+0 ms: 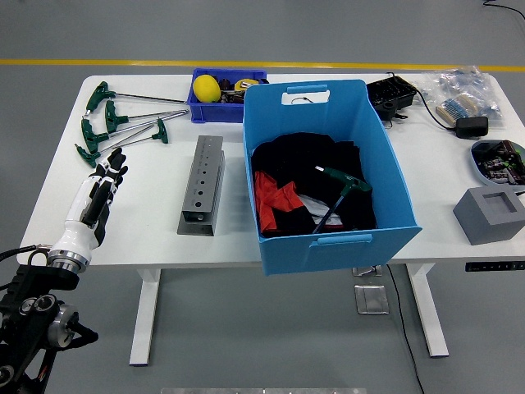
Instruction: Lift tool from toolbox,place it in box,lift tool from toolbox,place it in box
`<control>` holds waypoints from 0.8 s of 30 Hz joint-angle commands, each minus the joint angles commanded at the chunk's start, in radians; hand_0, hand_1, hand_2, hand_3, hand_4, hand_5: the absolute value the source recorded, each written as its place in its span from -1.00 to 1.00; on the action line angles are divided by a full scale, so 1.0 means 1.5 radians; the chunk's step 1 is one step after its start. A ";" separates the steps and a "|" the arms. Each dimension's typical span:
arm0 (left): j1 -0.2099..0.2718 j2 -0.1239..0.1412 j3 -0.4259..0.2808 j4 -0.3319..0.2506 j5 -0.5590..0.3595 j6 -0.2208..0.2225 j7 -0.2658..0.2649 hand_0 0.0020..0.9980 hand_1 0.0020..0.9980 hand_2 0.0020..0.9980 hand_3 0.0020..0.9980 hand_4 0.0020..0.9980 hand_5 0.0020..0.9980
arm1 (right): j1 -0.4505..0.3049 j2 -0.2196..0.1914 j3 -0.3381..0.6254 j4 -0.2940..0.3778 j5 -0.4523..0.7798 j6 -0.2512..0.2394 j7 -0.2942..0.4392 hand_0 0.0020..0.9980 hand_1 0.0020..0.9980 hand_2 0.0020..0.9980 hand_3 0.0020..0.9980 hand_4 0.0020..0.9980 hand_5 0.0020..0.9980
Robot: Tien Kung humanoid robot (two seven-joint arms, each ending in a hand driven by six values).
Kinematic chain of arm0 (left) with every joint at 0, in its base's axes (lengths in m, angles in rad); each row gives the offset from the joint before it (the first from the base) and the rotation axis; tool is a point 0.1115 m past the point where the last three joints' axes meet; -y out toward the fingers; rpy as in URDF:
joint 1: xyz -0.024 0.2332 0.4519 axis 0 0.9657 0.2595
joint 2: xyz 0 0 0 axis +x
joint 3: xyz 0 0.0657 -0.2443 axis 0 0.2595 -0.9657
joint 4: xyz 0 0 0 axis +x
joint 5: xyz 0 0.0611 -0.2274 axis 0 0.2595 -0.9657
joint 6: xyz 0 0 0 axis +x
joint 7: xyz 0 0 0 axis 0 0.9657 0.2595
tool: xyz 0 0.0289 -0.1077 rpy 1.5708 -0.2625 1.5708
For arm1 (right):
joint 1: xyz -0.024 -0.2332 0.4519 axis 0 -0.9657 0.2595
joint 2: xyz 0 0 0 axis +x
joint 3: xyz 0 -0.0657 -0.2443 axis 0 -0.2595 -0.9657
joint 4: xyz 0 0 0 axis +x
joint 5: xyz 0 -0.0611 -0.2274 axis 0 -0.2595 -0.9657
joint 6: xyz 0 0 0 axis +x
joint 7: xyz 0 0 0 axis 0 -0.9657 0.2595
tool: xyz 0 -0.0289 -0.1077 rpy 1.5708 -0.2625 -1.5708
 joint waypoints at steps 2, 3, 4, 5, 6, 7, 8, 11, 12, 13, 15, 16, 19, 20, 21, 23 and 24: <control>0.000 -0.001 0.000 0.001 -0.001 0.000 -0.001 1.00 1.00 1.00 0.99 0.79 0.90 | 0.000 0.000 -0.002 0.000 0.002 0.000 0.000 0.25 0.28 0.41 0.09 0.58 0.26; 0.000 -0.001 0.000 0.001 -0.001 -0.002 0.000 1.00 1.00 1.00 0.99 0.79 0.90 | 0.000 0.000 -0.002 0.000 0.002 0.000 0.000 0.25 0.28 0.41 0.09 0.58 0.26; 0.000 -0.001 0.001 0.001 0.000 -0.005 0.000 0.98 0.99 1.00 0.96 0.79 0.91 | -0.001 0.000 -0.002 0.000 0.002 -0.001 0.000 0.25 0.27 0.41 0.09 0.57 0.26; 0.000 -0.001 0.001 0.001 0.001 -0.006 0.000 0.98 0.99 1.00 0.96 0.79 0.91 | -0.001 0.000 -0.001 0.000 0.001 0.000 0.000 0.25 0.27 0.41 0.09 0.57 0.26; 0.000 -0.001 0.000 0.001 0.002 -0.007 -0.001 0.98 0.99 1.00 0.96 0.79 0.91 | -0.001 0.000 -0.001 0.000 0.001 0.000 0.000 0.25 0.27 0.41 0.09 0.57 0.26; 0.001 -0.001 -0.001 0.001 0.001 -0.006 -0.002 0.98 0.99 1.00 0.96 0.79 0.91 | -0.002 0.001 -0.002 0.000 0.002 -0.001 0.000 0.25 0.27 0.41 0.09 0.57 0.26; 0.001 -0.001 -0.001 0.001 0.001 -0.006 -0.003 0.98 0.99 1.00 0.96 0.79 0.91 | -0.002 0.001 -0.002 0.000 0.003 -0.001 0.000 0.25 0.27 0.41 0.09 0.57 0.26; 0.002 -0.001 -0.003 0.000 -0.002 -0.004 -0.007 0.97 0.97 1.00 0.92 0.78 0.92 | -0.004 0.001 -0.001 0.000 0.001 -0.001 0.000 0.24 0.27 0.41 0.09 0.57 0.26; 0.002 -0.001 -0.003 0.000 -0.003 -0.004 -0.008 0.97 0.97 1.00 0.92 0.78 0.92 | -0.004 0.001 0.000 0.000 0.001 -0.001 0.000 0.24 0.27 0.41 0.09 0.57 0.26; 0.002 -0.001 -0.004 0.000 -0.003 -0.004 -0.008 0.97 0.97 1.00 0.92 0.78 0.92 | -0.004 0.001 0.000 0.000 0.000 -0.001 0.000 0.24 0.27 0.41 0.09 0.57 0.26; 0.002 -0.002 -0.004 -0.001 -0.001 -0.004 -0.008 0.97 0.97 1.00 0.92 0.78 0.92 | -0.005 0.000 0.000 0.000 0.000 -0.001 0.000 0.24 0.27 0.41 0.09 0.57 0.26; 0.002 -0.002 -0.004 -0.001 0.002 -0.004 -0.007 0.96 0.96 1.00 0.90 0.77 0.93 | -0.006 0.001 0.001 0.000 0.000 -0.001 0.000 0.24 0.26 0.41 0.09 0.57 0.26; 0.002 -0.003 -0.005 -0.002 0.012 -0.004 -0.003 0.96 0.96 1.00 0.90 0.77 0.93 | -0.007 0.001 -0.001 0.000 0.000 -0.001 0.000 0.24 0.26 0.41 0.09 0.57 0.26; 0.002 -0.004 -0.005 -0.002 0.014 -0.005 -0.002 0.96 0.96 1.00 0.90 0.77 0.93 | -0.008 0.001 -0.001 0.000 -0.001 -0.001 0.000 0.24 0.26 0.41 0.09 0.57 0.26; 0.002 -0.004 -0.005 -0.002 0.017 -0.006 -0.001 0.96 0.95 1.00 0.90 0.77 0.93 | -0.008 0.001 0.000 0.000 -0.002 -0.001 0.000 0.24 0.26 0.41 0.09 0.56 0.25; 0.002 -0.006 -0.006 -0.004 0.023 -0.007 0.001 0.96 0.95 1.00 0.90 0.77 0.93 | -0.009 0.002 0.000 0.000 -0.002 -0.001 0.000 0.24 0.26 0.41 0.09 0.56 0.25; 0.002 -0.007 -0.008 -0.005 0.026 -0.008 0.002 0.96 0.95 1.00 0.90 0.77 0.93 | -0.010 0.002 -0.001 0.000 -0.002 -0.001 0.000 0.24 0.26 0.41 0.09 0.56 0.25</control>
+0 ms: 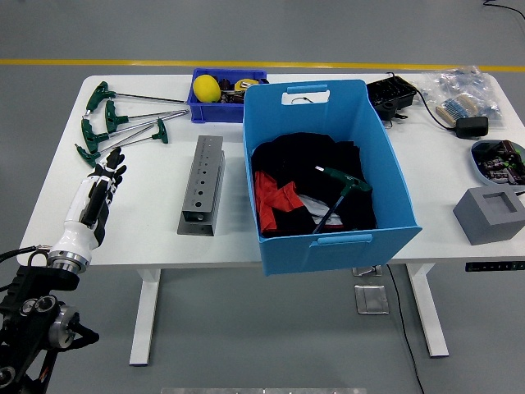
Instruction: Lift tool from toolbox,place it in box,lift tool from toolbox,place it in box
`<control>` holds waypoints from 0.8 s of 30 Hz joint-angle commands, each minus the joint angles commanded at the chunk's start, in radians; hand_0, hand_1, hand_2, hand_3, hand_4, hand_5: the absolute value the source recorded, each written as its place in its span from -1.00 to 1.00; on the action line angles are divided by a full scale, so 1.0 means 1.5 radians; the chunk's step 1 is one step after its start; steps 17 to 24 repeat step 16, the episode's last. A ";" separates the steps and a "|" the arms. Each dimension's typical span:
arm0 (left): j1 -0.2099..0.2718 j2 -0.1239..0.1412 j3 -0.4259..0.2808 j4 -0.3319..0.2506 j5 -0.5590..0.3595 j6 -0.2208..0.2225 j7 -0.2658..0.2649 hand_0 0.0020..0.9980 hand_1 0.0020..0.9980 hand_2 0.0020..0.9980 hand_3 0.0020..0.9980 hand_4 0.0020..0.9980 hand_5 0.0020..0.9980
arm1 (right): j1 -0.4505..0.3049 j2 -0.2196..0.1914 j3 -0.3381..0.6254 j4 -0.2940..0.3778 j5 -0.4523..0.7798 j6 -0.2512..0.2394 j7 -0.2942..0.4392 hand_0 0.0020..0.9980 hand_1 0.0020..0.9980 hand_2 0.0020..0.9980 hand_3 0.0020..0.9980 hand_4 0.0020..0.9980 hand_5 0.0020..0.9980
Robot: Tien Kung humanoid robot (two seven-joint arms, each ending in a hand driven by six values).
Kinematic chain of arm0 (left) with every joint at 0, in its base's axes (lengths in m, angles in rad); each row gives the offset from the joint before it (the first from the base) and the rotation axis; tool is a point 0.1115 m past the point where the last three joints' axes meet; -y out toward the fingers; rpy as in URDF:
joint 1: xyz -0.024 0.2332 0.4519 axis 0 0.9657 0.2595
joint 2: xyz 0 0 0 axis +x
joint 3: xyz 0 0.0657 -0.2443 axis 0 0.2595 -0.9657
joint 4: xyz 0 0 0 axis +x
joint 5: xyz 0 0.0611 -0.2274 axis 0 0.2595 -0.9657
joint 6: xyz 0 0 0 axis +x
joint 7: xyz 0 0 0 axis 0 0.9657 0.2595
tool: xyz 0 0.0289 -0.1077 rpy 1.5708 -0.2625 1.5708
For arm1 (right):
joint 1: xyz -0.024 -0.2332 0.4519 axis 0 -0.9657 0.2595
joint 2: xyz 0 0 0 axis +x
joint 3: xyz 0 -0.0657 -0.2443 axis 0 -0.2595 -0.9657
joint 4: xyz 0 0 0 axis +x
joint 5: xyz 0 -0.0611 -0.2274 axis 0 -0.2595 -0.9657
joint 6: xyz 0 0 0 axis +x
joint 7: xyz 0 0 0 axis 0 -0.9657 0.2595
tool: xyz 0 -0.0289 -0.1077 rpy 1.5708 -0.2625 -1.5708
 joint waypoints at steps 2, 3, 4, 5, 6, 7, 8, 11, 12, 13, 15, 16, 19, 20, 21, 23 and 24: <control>-0.001 -0.001 -0.004 -0.003 0.006 -0.003 0.004 0.96 0.95 1.00 0.90 0.77 0.93 | 0.000 0.000 -0.002 0.000 0.002 0.000 0.001 0.24 0.26 0.41 0.09 0.56 0.25; -0.002 -0.002 -0.006 -0.005 0.011 -0.008 0.009 0.93 0.91 1.00 0.84 0.77 0.92 | 0.000 0.000 -0.002 0.000 0.003 -0.001 0.001 0.23 0.26 0.41 0.08 0.55 0.25; -0.003 -0.001 -0.010 -0.008 0.018 -0.017 0.017 0.93 0.91 1.00 0.84 0.77 0.92 | 0.000 0.000 -0.003 0.000 0.004 -0.001 0.001 0.23 0.26 0.41 0.08 0.55 0.25; -0.006 0.000 -0.013 -0.012 0.026 -0.027 0.025 0.93 0.91 1.00 0.84 0.77 0.92 | 0.000 0.000 -0.004 0.000 0.007 -0.002 0.002 0.23 0.26 0.41 0.08 0.55 0.25; -0.007 0.001 -0.014 -0.016 0.031 -0.032 0.029 0.93 0.91 1.00 0.84 0.77 0.92 | 0.001 0.000 -0.006 0.000 0.011 -0.002 0.002 0.23 0.26 0.41 0.08 0.55 0.25; -0.009 0.003 -0.014 -0.021 0.032 -0.035 0.032 0.93 0.91 1.00 0.84 0.77 0.92 | 0.002 0.000 -0.008 0.000 0.013 -0.002 0.002 0.23 0.26 0.41 0.08 0.55 0.25; -0.011 0.006 -0.014 -0.026 0.030 -0.037 0.036 0.93 0.91 1.00 0.84 0.77 0.92 | 0.003 0.000 -0.010 0.000 0.015 -0.003 0.003 0.23 0.26 0.41 0.08 0.55 0.25; -0.016 0.007 -0.014 -0.043 0.025 -0.036 0.044 0.91 0.91 1.00 0.84 0.77 0.89 | 0.005 -0.001 -0.013 0.000 0.018 -0.002 0.003 0.23 0.26 0.41 0.08 0.55 0.24; -0.016 0.006 -0.014 -0.048 0.024 -0.035 0.047 0.91 0.91 1.00 0.84 0.77 0.89 | 0.006 -0.001 -0.013 0.000 0.018 -0.002 0.003 0.23 0.26 0.41 0.08 0.55 0.24; -0.016 0.006 -0.013 -0.051 0.023 -0.034 0.049 0.91 0.91 1.00 0.84 0.77 0.89 | 0.006 -0.001 -0.013 0.000 0.018 -0.002 0.003 0.23 0.26 0.41 0.08 0.55 0.24; -0.014 0.004 -0.012 -0.064 0.017 -0.030 0.056 0.91 0.91 1.00 0.84 0.77 0.89 | 0.008 -0.001 -0.012 0.000 0.018 -0.002 0.004 0.23 0.26 0.41 0.08 0.55 0.24; -0.013 0.003 -0.011 -0.068 0.012 -0.027 0.058 0.91 0.91 1.00 0.84 0.77 0.89 | 0.008 -0.001 -0.012 0.000 0.018 -0.002 0.004 0.23 0.26 0.41 0.08 0.55 0.24; -0.013 0.003 -0.011 -0.068 0.012 -0.027 0.058 0.91 0.91 1.00 0.84 0.77 0.89 | 0.008 -0.001 -0.012 0.000 0.018 -0.002 0.004 0.23 0.26 0.41 0.08 0.55 0.24; -0.013 0.003 -0.011 -0.068 0.012 -0.027 0.058 0.91 0.91 1.00 0.84 0.77 0.89 | 0.008 -0.001 -0.012 0.000 0.018 -0.002 0.004 0.23 0.26 0.41 0.08 0.55 0.24; -0.013 0.003 -0.011 -0.068 0.012 -0.027 0.058 0.91 0.91 1.00 0.84 0.77 0.89 | 0.008 -0.001 -0.012 0.000 0.018 -0.002 0.004 0.23 0.26 0.41 0.08 0.55 0.24; -0.013 0.003 -0.011 -0.068 0.012 -0.027 0.058 0.91 0.91 1.00 0.84 0.77 0.89 | 0.008 -0.001 -0.012 0.000 0.018 -0.002 0.004 0.23 0.26 0.41 0.08 0.55 0.24; -0.013 0.003 -0.011 -0.068 0.012 -0.027 0.058 0.91 0.91 1.00 0.84 0.77 0.89 | 0.008 -0.001 -0.012 0.000 0.018 -0.002 0.004 0.23 0.26 0.41 0.08 0.55 0.24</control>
